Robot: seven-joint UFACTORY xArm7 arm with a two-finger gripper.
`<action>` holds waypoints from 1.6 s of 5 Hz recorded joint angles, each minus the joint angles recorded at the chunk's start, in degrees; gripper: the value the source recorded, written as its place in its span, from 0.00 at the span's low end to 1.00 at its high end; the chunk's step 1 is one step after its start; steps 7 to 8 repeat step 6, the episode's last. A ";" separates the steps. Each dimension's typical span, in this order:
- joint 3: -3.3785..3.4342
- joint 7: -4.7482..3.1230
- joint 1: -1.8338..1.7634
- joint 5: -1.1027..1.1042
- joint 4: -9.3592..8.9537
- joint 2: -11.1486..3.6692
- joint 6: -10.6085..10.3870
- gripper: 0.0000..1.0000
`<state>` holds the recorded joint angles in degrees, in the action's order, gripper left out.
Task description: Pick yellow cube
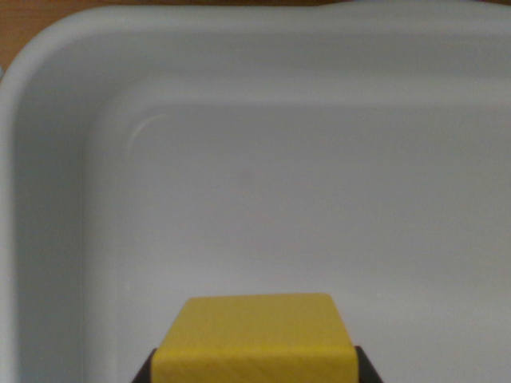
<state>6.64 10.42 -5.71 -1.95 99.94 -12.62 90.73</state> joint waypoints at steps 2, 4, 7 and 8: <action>0.01 0.02 0.01 -0.02 0.58 0.25 0.83 1.00; 0.02 0.04 0.01 -0.03 0.93 0.40 1.33 1.00; 0.02 0.04 0.02 -0.03 1.02 0.44 1.46 1.00; 0.02 0.04 0.02 -0.03 1.02 0.44 1.46 1.00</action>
